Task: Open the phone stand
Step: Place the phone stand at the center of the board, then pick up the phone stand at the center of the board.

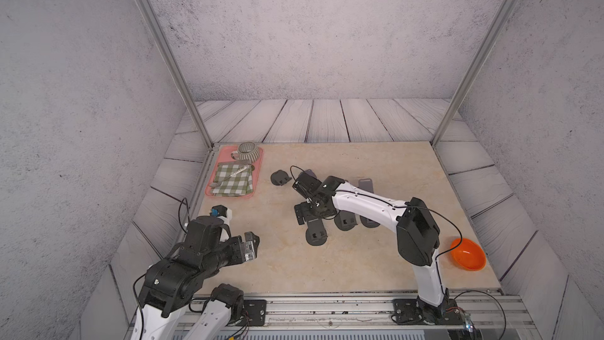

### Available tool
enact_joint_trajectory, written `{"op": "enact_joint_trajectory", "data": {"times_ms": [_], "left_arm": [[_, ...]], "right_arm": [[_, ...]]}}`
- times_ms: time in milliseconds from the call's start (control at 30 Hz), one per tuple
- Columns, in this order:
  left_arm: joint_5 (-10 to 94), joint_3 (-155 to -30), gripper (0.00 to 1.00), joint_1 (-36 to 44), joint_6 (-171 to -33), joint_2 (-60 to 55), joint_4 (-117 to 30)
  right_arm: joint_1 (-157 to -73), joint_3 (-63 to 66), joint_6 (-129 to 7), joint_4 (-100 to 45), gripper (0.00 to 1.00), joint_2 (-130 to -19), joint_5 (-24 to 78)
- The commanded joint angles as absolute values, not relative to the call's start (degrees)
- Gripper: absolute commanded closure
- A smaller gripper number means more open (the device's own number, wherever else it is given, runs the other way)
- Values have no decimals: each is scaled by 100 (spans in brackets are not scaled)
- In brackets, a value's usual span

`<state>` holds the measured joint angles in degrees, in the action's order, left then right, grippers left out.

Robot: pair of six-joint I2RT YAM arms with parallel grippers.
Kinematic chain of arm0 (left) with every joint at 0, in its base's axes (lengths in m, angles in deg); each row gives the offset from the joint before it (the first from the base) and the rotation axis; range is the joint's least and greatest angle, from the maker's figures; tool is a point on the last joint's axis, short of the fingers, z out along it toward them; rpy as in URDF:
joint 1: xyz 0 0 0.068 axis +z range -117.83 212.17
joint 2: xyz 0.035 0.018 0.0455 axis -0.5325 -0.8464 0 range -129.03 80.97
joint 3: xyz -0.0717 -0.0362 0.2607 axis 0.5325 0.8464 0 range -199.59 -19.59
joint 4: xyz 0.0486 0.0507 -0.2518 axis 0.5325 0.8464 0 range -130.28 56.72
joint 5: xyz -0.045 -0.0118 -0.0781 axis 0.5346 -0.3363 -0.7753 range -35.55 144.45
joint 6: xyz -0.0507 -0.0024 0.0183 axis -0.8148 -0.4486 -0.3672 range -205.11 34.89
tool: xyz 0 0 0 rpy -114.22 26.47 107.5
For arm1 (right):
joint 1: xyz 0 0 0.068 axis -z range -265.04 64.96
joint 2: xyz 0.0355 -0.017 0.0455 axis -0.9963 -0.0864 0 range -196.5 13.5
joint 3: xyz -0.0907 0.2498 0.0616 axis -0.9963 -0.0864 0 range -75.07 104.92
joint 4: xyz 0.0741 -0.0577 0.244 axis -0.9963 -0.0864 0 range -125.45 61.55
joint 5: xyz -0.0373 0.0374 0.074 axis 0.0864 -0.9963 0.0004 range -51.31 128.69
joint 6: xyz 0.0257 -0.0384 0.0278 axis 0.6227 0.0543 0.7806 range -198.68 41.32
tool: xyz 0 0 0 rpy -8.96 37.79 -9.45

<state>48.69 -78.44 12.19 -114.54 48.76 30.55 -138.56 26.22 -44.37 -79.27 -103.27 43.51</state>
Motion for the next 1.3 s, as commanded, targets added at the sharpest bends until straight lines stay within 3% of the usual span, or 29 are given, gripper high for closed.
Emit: {"op": "enact_joint_trajectory", "data": {"times_ms": [0,433,1267], "left_arm": [[4839,-7790,2,1249,-11473,4847,2981],[4733,-7830,2,1249,-11385,4612,2862],[4610,-7724,2,1249,-11393,4456,2887]], "right_arm": [[-13763,3031,-4983,-8246,1,-10372,4632],[-13151,4654,-5866,-9155,1,-11614,4669],[-12660,5253,-6541,-8962,1,-12605,4195]]}}
